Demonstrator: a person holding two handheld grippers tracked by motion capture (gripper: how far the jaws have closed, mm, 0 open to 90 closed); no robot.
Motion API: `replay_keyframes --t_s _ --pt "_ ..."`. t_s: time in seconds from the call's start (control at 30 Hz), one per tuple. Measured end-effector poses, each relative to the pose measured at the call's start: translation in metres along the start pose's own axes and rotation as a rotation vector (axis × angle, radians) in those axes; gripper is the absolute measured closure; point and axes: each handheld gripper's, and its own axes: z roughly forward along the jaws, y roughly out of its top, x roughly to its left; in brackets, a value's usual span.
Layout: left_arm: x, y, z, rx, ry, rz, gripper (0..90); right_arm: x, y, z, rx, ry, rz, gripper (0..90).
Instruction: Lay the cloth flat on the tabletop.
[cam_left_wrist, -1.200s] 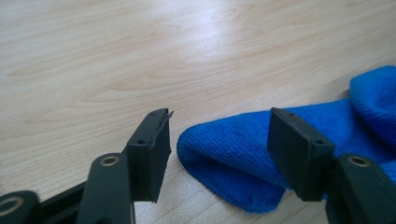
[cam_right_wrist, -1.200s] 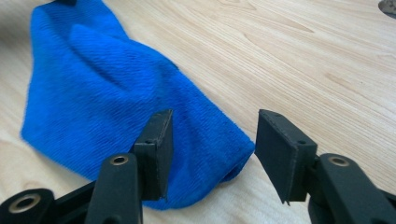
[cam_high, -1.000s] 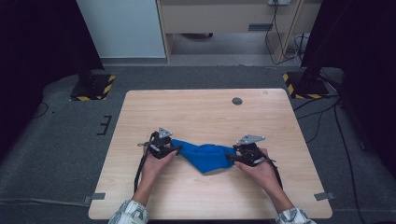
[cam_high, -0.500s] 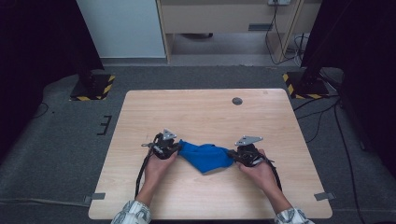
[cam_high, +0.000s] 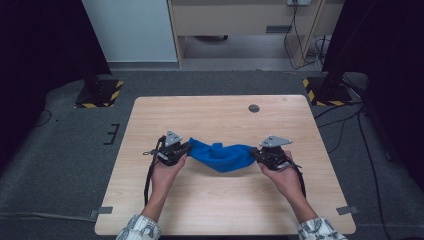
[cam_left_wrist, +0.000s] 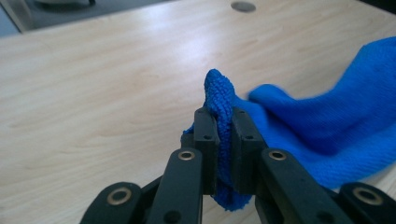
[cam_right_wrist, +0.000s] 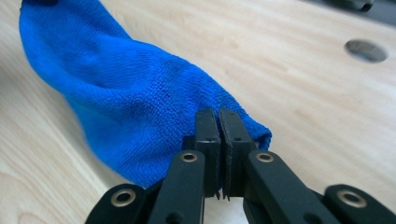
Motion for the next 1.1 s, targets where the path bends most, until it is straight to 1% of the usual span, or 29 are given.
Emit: replay_keyframes --t_s 0.07,0.13,0.17,0.2,0.3,0.33,0.37,0.47,0.53,0.67,0.73,0.77,0.8,0.83,0.9,0.93,0.97,1.1 --pt "0.004 0.0 -0.003 -0.002 0.007 -0.004 82.6 -0.002 0.004 -0.003 -0.016 -0.009 0.001 87.6" --pt "0.007 -0.005 -0.001 0.022 0.011 -0.009 82.5 -0.003 0.002 -0.004 -0.013 -0.003 0.0 87.5" --pt "0.01 -0.01 0.002 0.05 0.023 -0.006 82.4 -0.002 -0.001 -0.002 -0.005 0.001 -0.001 87.5" --pt "0.011 -0.015 0.004 0.077 0.028 -0.007 82.4 -0.001 -0.007 0.002 0.006 0.007 -0.006 87.5" --pt "0.014 -0.027 0.008 0.14 0.038 0.002 82.3 0.002 -0.019 0.012 0.067 0.016 -0.021 87.4" --pt "0.015 -0.03 0.008 0.156 0.036 0.001 82.2 0.003 -0.021 0.015 0.092 0.025 -0.022 87.4" --pt "0.015 -0.032 0.007 0.16 0.033 0.0 82.2 0.003 -0.023 0.017 0.099 0.027 -0.027 87.3" --pt "0.013 -0.038 0.006 0.185 0.026 0.011 82.1 0.004 -0.025 0.02 0.111 0.031 -0.027 87.3" --pt "0.011 -0.042 0.007 0.21 0.023 0.022 82.1 0.005 -0.027 0.021 0.12 0.037 -0.03 87.3" --pt "0.006 -0.049 0.001 0.231 0.016 0.029 80.5 0.009 -0.03 0.018 0.138 0.054 -0.04 86.8" --pt "0.006 -0.051 -0.002 0.216 0.022 0.029 76.3 0.009 -0.03 0.016 0.139 0.052 -0.046 86.0" --pt "0.006 -0.051 -0.003 0.209 0.031 0.026 72.1 0.009 -0.031 0.015 0.135 0.054 -0.04 84.6" --pt "0.007 -0.05 -0.003 0.188 0.041 0.01 65.6 0.01 -0.031 0.014 0.132 0.057 -0.041 81.3" --pt "0.008 -0.05 -0.004 0.181 0.043 0.0 57.8 0.011 -0.03 0.012 0.125 0.055 -0.04 75.4" --pt "0.009 -0.048 -0.006 0.155 0.047 -0.024 48.5 0.012 -0.028 0.009 0.11 0.043 -0.04 66.8" --pt "0.011 -0.046 -0.008 0.135 0.047 -0.032 45.8 0.012 -0.027 0.007 0.104 0.043 -0.039 63.0" --pt "0.012 -0.045 -0.009 0.124 0.051 -0.033 41.8 0.013 -0.025 0.004 0.086 0.039 -0.035 59.0" --pt "0.017 -0.038 -0.018 0.074 0.071 -0.044 36.9 0.013 -0.019 -0.001 0.046 0.026 -0.033 47.8"
